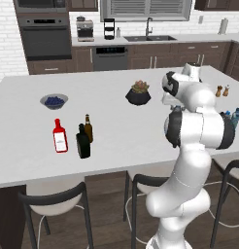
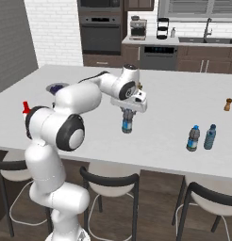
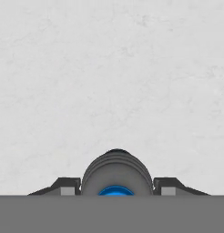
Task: Move the plastic bottles in the middle to the plastics group, and the glass bottles in the middle to the glass group.
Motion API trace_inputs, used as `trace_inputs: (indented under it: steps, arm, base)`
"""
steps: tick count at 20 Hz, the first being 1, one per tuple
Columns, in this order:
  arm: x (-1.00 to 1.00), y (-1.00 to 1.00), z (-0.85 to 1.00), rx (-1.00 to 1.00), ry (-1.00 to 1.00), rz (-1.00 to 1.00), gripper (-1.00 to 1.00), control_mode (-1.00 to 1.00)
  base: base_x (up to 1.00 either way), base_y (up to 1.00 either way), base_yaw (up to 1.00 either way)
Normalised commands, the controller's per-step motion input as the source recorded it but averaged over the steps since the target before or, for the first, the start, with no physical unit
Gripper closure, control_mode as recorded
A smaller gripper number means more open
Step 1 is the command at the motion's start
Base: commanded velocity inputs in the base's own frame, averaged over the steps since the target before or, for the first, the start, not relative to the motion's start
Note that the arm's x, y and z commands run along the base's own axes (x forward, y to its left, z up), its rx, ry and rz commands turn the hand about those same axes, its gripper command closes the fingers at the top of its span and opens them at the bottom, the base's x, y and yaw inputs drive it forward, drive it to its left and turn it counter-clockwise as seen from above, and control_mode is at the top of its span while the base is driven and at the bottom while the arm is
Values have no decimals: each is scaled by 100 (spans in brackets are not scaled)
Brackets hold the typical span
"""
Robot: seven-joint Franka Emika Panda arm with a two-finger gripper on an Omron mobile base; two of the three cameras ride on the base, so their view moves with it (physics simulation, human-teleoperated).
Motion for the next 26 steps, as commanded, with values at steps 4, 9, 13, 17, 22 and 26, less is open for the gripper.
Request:
trace_inputs:
  steps: [4,9,13,17,22,26]
  arm:
    - [-22,-100,6,0,0,-3,100,-100]
    - [-31,-100,0,0,0,-4,100,-100]
    - [-33,-100,1,0,3,-4,100,-100]
    - [-41,-96,8,0,5,-1,100,-100]
    - [-38,-97,1,0,6,-2,100,-100]
    - [-9,-97,-1,0,1,0,100,-100]
  base:
    - [0,0,0]
    - [0,0,0]
    - [0,0,0]
    - [0,0,0]
    - [0,0,0]
    - [0,0,0]
